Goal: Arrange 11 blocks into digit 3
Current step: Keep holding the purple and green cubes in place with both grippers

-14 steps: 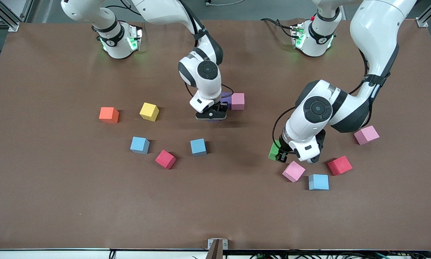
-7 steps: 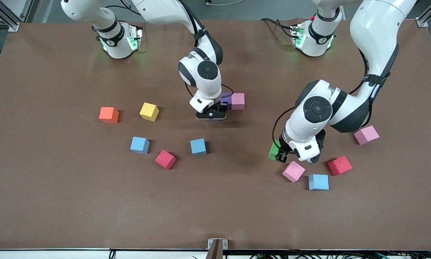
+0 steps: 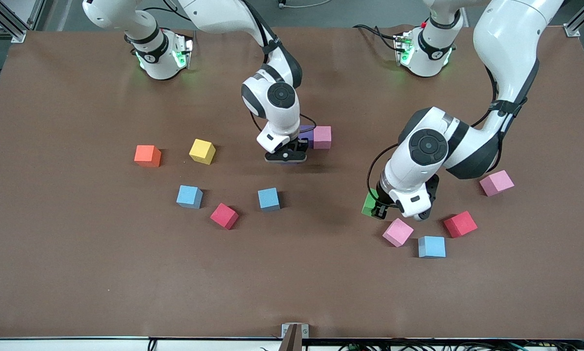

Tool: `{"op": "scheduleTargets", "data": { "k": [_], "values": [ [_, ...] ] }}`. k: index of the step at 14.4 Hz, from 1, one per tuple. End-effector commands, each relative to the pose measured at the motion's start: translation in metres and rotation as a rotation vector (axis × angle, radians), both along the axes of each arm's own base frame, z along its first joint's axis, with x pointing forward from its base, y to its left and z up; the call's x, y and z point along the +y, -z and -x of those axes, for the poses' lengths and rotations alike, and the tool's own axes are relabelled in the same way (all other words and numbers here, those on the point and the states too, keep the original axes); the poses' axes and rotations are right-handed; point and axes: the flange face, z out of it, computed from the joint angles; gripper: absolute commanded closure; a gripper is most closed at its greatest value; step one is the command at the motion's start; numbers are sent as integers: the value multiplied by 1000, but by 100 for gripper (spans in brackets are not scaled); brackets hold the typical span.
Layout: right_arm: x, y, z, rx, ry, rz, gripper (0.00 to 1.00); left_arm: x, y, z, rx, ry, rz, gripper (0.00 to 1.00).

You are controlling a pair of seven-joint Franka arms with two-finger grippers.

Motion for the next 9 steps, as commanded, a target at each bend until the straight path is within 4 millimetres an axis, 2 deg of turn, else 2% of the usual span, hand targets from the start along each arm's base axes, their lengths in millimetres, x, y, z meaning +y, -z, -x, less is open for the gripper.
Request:
{"op": "scheduleTargets", "data": {
  "k": [1,4,5,6,7,9],
  "values": [
    [-10,2,4,16,6,15,98,-1,-8,0,1,14,-12,84],
    [-11,2,2,17,10,17,90,-3,-8,2,2,17,-8,84],
    [-12,2,2,16,9,17,82,-4,-9,2,2,18,-8,84],
    [-11,1,1,14,10,13,61,-5,-9,2,2,18,-7,84],
    [-11,0,1,9,16,9,1,-6,-10,3,1,18,-6,84],
    [-10,0,-1,6,18,6,0,-6,-13,3,-3,19,-4,84]
  ]
}}
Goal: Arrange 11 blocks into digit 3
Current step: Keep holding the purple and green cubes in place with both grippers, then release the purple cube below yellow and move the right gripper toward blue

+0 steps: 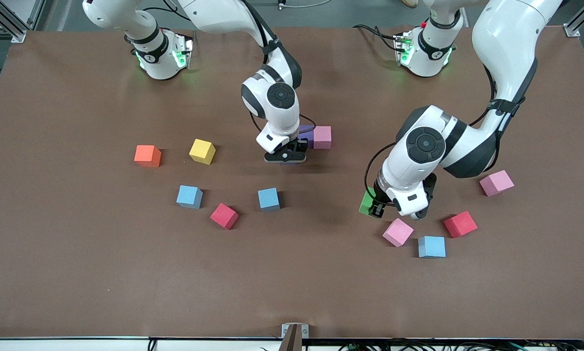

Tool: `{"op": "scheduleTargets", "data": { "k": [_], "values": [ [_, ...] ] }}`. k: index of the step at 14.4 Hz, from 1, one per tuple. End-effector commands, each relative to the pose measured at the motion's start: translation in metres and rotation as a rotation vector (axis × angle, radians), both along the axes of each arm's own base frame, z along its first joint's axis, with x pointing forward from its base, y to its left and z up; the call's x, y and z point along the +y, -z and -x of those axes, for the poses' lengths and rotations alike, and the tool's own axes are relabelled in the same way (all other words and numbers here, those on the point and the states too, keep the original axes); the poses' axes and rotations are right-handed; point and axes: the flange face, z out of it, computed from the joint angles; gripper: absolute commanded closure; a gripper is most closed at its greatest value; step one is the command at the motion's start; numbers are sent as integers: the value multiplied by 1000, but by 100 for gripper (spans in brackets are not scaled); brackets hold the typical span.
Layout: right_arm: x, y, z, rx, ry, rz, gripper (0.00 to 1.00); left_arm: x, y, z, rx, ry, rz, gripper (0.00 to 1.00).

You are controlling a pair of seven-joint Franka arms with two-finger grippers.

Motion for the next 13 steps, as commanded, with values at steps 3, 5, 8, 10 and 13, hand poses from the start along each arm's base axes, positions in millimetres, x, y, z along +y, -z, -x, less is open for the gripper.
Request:
{"op": "scheduleTargets", "data": {
  "k": [3,5,8,10,13],
  "values": [
    [-6,-3,0,4,14,-2,0,-2,-12,1,-5,11,-10,84],
    [-5,-8,-2,2,12,-6,0,-5,-13,3,-4,17,-4,84],
    [-8,-28,-11,-11,21,-30,0,-3,-13,2,-2,13,-7,84],
    [-22,-60,-32,-8,60,-54,0,-2,-13,2,4,13,-12,84],
    [-50,-90,-55,24,128,-53,0,-2,-17,2,-3,13,-10,84]
  ]
}}
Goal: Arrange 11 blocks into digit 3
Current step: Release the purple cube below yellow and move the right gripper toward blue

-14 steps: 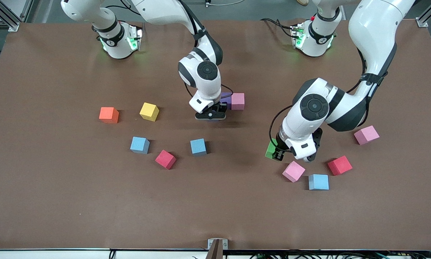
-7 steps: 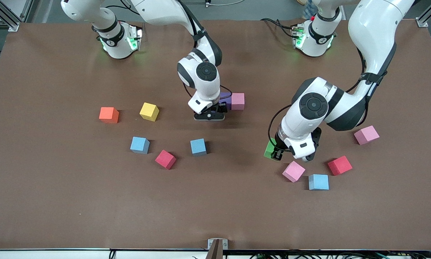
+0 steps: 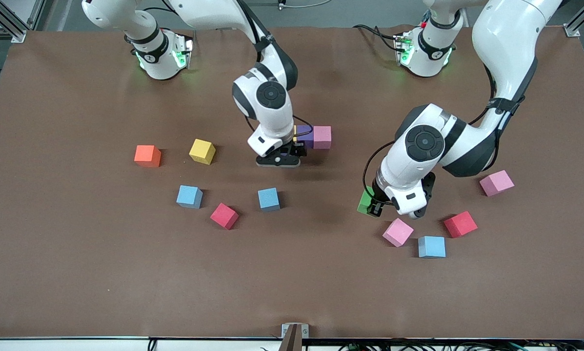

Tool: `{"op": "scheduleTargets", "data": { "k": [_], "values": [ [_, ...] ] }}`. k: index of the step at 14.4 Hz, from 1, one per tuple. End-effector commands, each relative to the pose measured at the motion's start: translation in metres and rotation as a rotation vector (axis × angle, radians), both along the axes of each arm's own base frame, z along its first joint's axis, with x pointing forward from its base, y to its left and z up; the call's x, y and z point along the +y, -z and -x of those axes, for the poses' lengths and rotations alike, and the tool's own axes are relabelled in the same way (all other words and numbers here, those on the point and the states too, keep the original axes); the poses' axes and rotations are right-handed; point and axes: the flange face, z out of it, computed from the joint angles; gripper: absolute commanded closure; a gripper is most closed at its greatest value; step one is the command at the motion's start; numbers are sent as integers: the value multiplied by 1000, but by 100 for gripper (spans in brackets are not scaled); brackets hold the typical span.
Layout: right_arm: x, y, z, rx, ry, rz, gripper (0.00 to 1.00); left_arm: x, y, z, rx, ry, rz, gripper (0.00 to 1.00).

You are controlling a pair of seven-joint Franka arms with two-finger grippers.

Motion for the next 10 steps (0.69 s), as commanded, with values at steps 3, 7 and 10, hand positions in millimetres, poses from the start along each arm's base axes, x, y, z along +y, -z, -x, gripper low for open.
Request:
{"op": "scheduleTargets", "data": {
  "k": [3,7,10],
  "values": [
    [-91,-34,-62,52,139,26,0,2,-12,1,-3,7,-17,84],
    [-136,-34,-91,36,221,52,0,3,-13,0,-4,6,-16,84],
    [-102,-22,-100,11,541,51,0,3,-12,1,-2,7,-18,84]
  ]
}}
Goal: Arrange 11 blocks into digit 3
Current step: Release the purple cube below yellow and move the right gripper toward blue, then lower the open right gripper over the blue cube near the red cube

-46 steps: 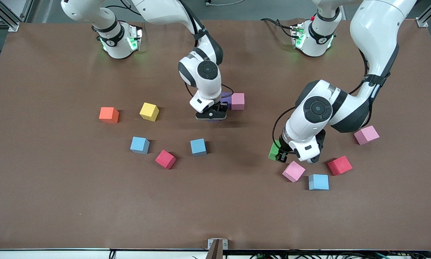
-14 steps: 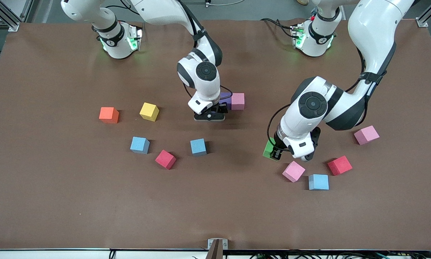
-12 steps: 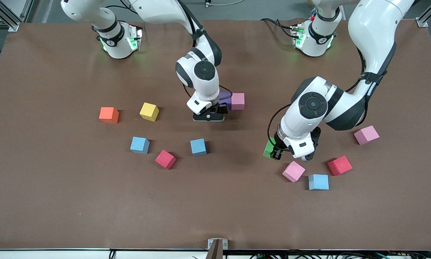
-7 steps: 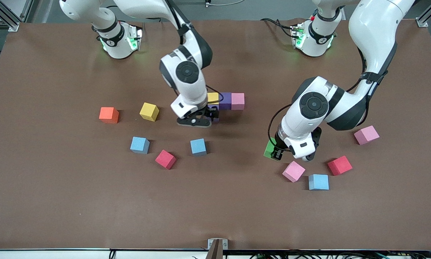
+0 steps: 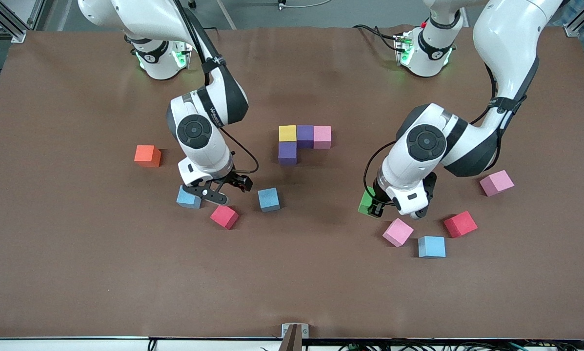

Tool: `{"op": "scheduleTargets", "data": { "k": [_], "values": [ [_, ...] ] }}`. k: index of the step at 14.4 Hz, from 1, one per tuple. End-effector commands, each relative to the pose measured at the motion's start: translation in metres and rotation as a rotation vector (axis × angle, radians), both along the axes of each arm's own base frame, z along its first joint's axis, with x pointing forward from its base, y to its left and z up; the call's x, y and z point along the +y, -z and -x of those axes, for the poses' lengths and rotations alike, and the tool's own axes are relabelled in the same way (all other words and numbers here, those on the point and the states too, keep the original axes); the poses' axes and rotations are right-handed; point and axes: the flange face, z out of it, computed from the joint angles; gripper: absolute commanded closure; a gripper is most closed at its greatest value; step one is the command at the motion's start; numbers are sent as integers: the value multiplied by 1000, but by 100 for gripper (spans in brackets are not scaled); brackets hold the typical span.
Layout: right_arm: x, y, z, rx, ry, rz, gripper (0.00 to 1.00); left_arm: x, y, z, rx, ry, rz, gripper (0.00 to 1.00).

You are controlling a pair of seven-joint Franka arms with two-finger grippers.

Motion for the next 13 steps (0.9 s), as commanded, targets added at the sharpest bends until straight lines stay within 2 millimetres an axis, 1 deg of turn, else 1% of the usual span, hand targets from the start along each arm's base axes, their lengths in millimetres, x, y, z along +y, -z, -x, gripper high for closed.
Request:
{"op": "scheduleTargets", "data": {
  "k": [1,2,5,6,7,9,10,13],
  "values": [
    [51,19,-11,-38,248,29,0,2,-8,2,1,10,-18,84],
    [61,23,-16,-46,317,24,0,0,-9,2,0,12,-16,84],
    [78,47,-24,-52,468,24,0,2,-8,3,7,11,-25,84],
    [79,53,-29,-52,528,22,0,1,-8,3,8,14,-25,84],
    [81,63,-29,-47,567,25,0,1,-8,3,10,13,-26,84],
    [78,72,-40,-31,658,-1,0,0,-7,4,12,13,-25,84],
    [81,75,-43,-9,693,-27,0,-1,-7,5,13,14,-26,84],
    [91,79,-38,15,711,-41,0,-4,-9,7,11,18,-23,84]
  ]
}}
